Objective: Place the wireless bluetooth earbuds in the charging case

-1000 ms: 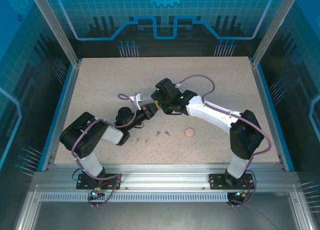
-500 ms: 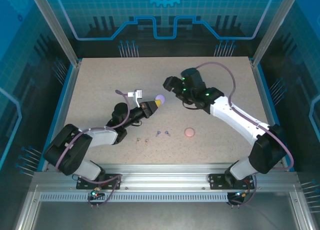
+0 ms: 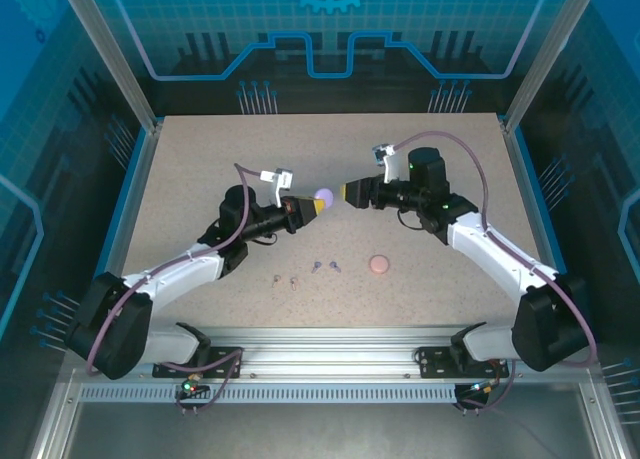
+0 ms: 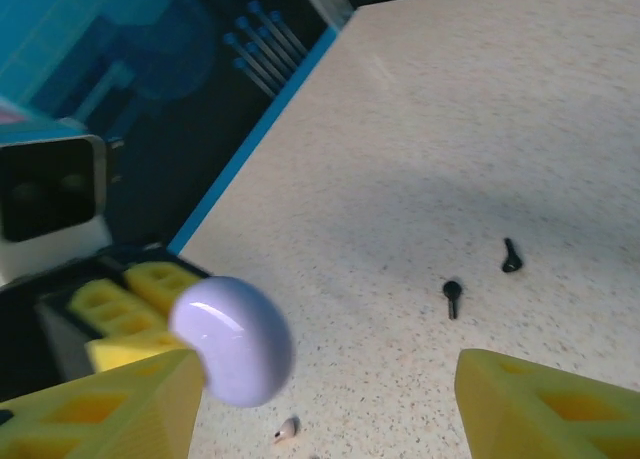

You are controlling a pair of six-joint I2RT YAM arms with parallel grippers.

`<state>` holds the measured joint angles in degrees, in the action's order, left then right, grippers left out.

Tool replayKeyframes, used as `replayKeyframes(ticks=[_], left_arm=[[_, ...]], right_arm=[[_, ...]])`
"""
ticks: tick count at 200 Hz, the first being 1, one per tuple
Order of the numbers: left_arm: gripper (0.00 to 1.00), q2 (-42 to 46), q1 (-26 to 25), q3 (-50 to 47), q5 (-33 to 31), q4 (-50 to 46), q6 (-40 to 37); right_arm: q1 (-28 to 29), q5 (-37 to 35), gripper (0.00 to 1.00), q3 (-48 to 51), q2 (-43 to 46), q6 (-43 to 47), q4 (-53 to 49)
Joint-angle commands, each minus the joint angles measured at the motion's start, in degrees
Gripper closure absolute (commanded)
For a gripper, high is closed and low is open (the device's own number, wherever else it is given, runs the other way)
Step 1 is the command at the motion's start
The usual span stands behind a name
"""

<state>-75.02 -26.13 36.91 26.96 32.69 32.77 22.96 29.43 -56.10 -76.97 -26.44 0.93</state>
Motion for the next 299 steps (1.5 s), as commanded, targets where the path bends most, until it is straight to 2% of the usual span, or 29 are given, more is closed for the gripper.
replayKeyframes(ticks=[1,83,165,196,248,299], left_arm=[[1.0,0.82,0.72,2.41,3.54,-3.07,-2.44],[1.0,-0.92,1.01,3.96,6.8,-1.4,-0.34],[1.0,0.49,1.08,3.66,8.28,0.04,1.5],[1.0,0.49,1.07,3.07,8.03,0.46,1.5],[1.0,0.23,1.1,1.62,7.98,3.22,1.55],[1.0,-0.8,1.35,0.07,9.08,10.32,5.08]], right_arm=[[0.29,6.21,0.33,-0.54,0.24,4.29,1.93],[3.68,5.25,0.39,-2.42,-4.65,5.27,1.49],[1.55,-1.14,0.57,-0.05,-7.1,2.88,1.62],[0.77,-2.03,0.57,1.78,-4.12,0.94,2.28],[0.51,1.29,0.56,7.35,4.1,-3.7,5.83],[0.42,5.79,0.56,8.35,3.49,-8.31,10.86]])
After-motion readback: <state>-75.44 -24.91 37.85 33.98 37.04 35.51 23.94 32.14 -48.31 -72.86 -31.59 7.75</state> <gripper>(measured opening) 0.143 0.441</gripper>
